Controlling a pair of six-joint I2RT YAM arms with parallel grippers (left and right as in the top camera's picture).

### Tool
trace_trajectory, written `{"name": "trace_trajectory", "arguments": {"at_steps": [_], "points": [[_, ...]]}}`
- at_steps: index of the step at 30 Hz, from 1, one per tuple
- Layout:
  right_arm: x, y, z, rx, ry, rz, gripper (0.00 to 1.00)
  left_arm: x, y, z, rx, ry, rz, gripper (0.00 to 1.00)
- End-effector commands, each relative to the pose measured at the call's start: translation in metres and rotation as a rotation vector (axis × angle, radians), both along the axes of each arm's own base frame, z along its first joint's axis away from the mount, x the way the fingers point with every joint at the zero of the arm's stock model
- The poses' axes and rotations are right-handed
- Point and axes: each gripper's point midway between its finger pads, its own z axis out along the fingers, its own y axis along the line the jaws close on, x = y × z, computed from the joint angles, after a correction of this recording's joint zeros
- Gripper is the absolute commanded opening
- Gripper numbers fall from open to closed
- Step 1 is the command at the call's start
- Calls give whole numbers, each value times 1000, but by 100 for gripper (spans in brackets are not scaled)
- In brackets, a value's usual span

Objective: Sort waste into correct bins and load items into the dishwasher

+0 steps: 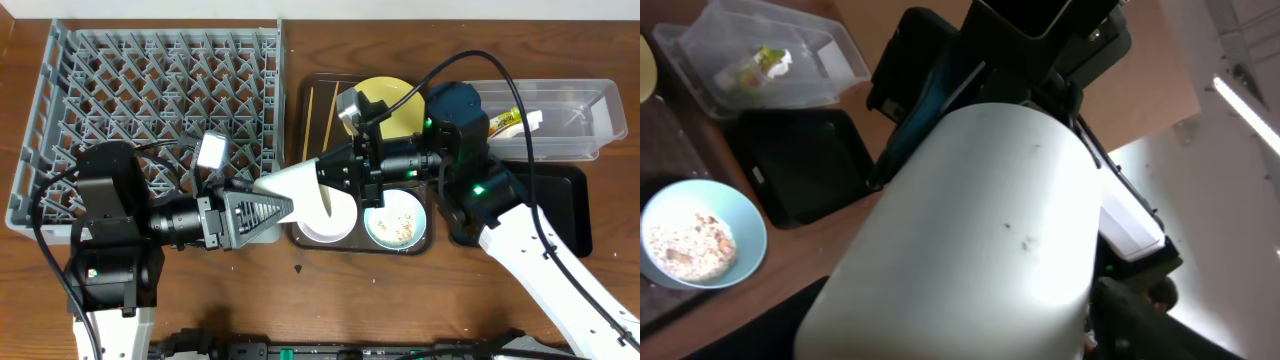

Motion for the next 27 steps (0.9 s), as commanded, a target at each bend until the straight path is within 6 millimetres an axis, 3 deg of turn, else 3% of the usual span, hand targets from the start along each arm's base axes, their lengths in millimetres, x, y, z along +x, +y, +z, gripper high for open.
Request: {"name": "trace_trajectory", "arguments": {"at_steps": [1,3,5,6,7,8,14,16,20,24,27], "points": [[6,6,1,-10,-3,-48,1,-9,-2,12,-23,-39,-46,72],[5,6,1,-10,-2,-47,1,-8,-2,12,-21,-39,-42,65],[5,6,1,-10,-2,-47,13,-7,-2,11,-15,-38,-33,61],[5,6,1,-10,-2,-47,26,-5,-1,10,-9,-38,-23,60],[7,5,1,-10,-2,-51,51,0,0,7,9,-36,6,60],[8,3,1,-10,-1,-56,59,4,1,5,21,-34,28,60],[40,-22,-13,-60,64,-186,72,26,10,-9,108,-32,173,60],[58,-41,-26,-107,128,-279,73,35,16,-15,150,-27,240,59],[71,-66,-54,-198,260,-389,73,53,37,-35,263,-2,406,58],[71,-86,-98,-375,407,-525,73,68,69,-44,332,38,566,57],[63,-96,-123,-495,432,-565,73,75,122,-71,507,143,811,57]]}}
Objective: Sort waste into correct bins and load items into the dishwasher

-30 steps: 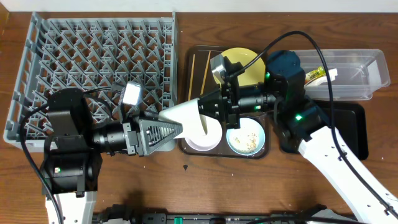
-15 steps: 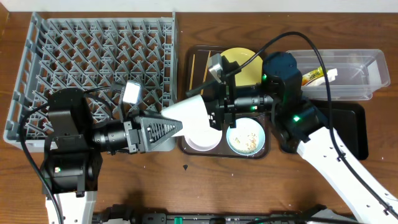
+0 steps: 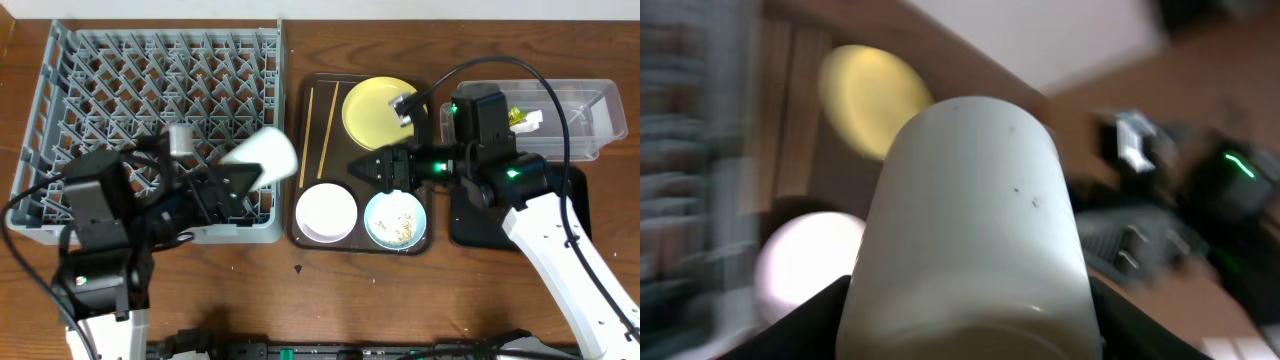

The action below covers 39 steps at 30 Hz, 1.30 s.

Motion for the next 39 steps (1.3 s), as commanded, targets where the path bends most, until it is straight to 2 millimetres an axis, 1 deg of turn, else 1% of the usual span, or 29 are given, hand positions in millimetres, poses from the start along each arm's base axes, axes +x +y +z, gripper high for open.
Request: {"name": "trace_trajectory", "arguments": {"at_steps": [1,4,5,8,9,15,18,22,23,26,28,32,33,35,36,39], "points": [[4,-15,-21,-158,-15,-71,73,14,76,-22,275,70,357,57],[-2,-17,-31,-221,-16,-63,73,3,131,-46,476,198,586,56],[-4,-15,-32,-232,-19,-57,73,-2,145,-51,535,232,641,56],[-6,-11,-34,-250,-33,-47,73,-13,173,-62,658,314,744,56],[-6,-11,-35,-260,-40,-47,73,-13,176,-65,673,332,752,56],[-10,-5,-37,-281,-51,-34,73,-1,190,-92,720,447,755,56],[-13,-1,-37,-280,-54,-21,73,9,195,-107,734,496,742,56],[-14,-1,-37,-280,-54,-18,73,14,196,-126,732,567,722,57],[-14,0,-37,-281,-55,-16,73,16,197,-134,735,596,711,60],[-14,1,-36,-280,-60,-16,73,22,192,-143,710,615,681,61],[-13,1,-36,-278,-62,-16,73,25,192,-145,704,616,676,62],[-14,1,-36,-280,-58,-16,73,27,192,-144,702,603,681,72],[-14,1,-37,-280,-58,-16,73,27,192,-144,702,604,681,76],[-14,1,-36,-280,-58,-16,74,28,189,-144,685,602,668,88],[-14,1,-36,-280,-58,-16,74,29,186,-144,668,598,656,91],[-15,0,-37,-282,-54,-15,74,31,181,-140,643,581,643,91]]}}
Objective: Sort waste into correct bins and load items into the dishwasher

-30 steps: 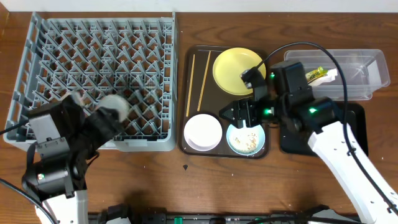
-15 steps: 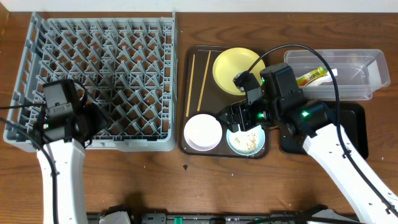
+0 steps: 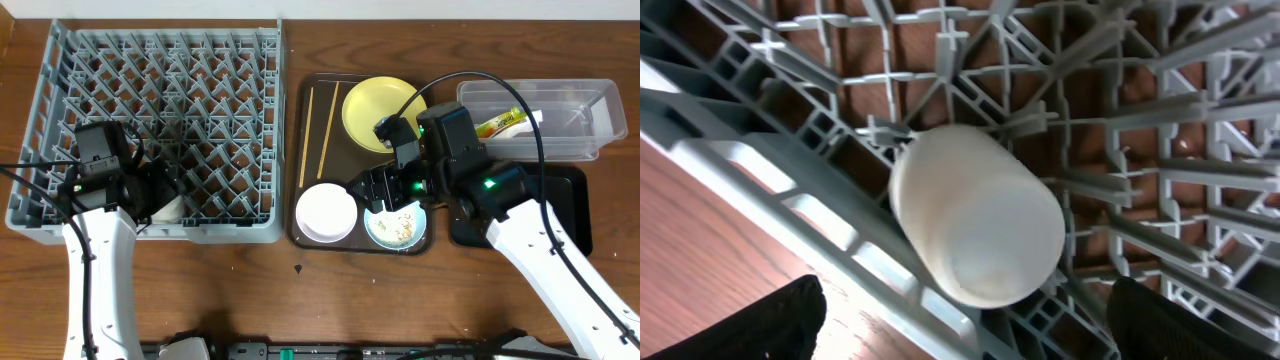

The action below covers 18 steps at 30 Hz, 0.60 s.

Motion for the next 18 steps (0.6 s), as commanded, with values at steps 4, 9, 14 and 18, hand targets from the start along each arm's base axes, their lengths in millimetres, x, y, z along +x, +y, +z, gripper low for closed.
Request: {"name": "trace_trajectory", "arguments": {"at_steps": [4,9,14,18], "points": [[-4,1,3,-7,-9,20,74,12,-15,37,-72,-109,-46,91],[-1,-8,-4,-51,15,-40,70,11,-44,86,-148,-226,-190,91],[-7,-45,-35,-269,121,-270,65,-2,-86,139,-207,-399,-434,91],[-21,-36,-47,-351,127,-244,66,-22,-105,160,-160,-475,-537,91]]}}
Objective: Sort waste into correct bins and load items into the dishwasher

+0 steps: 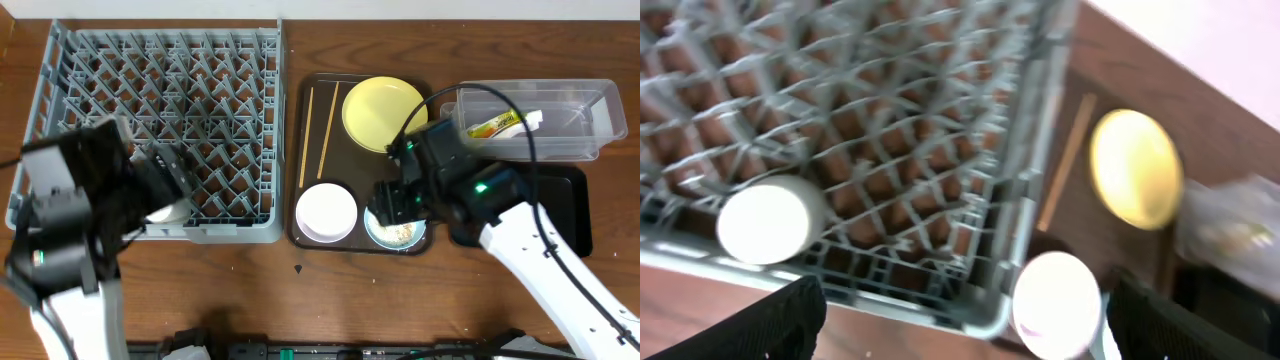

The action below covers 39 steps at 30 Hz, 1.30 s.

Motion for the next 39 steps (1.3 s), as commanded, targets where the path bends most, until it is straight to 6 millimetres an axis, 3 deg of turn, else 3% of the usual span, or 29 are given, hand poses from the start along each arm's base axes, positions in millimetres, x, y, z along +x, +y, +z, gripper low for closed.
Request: {"name": "trace_trajectory", "arguments": {"at_steps": [1,6,10,13,19,20,23,32,39], "points": [[1,6,-7,-91,-36,-29,66,-16,-29,25,28,-112,-172,91],[9,16,-17,-151,-90,-39,65,-35,-52,38,39,-172,-255,91],[31,32,-24,-116,-136,-54,58,-42,-64,37,33,-163,-303,91],[29,37,-34,-107,-93,-52,54,-43,-70,34,28,-152,-334,91],[11,23,-70,-203,69,-127,43,-41,-76,30,22,-132,-361,91],[12,20,-78,-229,82,-139,36,-41,-76,29,21,-128,-362,91],[19,13,-91,-266,94,-202,30,-39,-76,28,19,-120,-362,91],[30,6,-121,-292,145,-276,31,-38,-76,21,12,-90,-362,91],[24,0,-139,-343,193,-274,20,-37,-76,20,11,-83,-362,91]]}}
